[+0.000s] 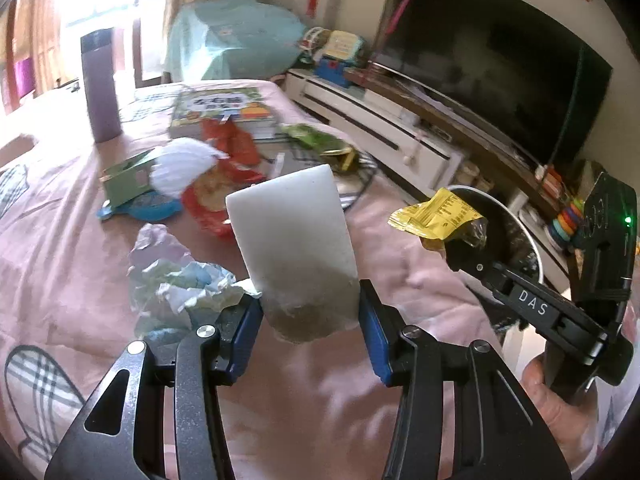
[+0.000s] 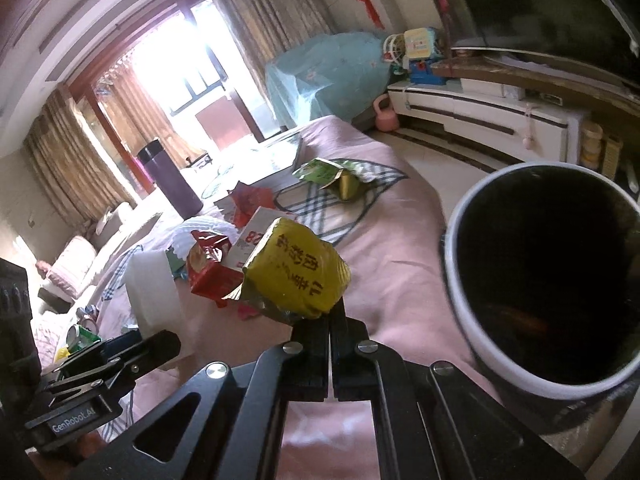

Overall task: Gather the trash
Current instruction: 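Carry both items over the bin and open both tools to release them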

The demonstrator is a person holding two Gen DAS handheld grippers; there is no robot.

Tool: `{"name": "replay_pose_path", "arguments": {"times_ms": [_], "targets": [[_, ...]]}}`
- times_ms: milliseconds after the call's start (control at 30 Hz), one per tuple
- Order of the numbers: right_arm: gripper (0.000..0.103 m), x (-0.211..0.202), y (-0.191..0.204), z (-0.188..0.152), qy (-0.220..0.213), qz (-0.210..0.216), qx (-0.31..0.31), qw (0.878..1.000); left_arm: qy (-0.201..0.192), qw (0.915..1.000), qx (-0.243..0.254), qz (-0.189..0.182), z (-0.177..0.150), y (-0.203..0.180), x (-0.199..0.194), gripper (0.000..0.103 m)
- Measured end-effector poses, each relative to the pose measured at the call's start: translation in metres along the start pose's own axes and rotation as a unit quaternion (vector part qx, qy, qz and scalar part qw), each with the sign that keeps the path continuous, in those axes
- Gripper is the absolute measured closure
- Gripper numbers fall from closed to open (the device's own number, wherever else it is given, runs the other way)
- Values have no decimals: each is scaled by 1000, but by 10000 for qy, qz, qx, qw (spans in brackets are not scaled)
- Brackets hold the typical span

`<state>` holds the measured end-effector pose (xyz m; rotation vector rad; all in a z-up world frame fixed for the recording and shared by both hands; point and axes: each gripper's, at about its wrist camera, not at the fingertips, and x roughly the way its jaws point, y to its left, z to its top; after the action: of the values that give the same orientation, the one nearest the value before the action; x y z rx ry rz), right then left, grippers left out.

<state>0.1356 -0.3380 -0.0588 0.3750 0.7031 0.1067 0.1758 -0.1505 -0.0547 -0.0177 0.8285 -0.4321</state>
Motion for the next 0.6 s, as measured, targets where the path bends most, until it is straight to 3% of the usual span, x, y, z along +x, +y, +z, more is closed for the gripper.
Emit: {"name": "replay_pose_path", "arguments": {"times_ms": [600], "targets": [[103,-60,-82,1,-345,-638,540,9959,333,9941,743,-721,12,-101,30,57]]}}
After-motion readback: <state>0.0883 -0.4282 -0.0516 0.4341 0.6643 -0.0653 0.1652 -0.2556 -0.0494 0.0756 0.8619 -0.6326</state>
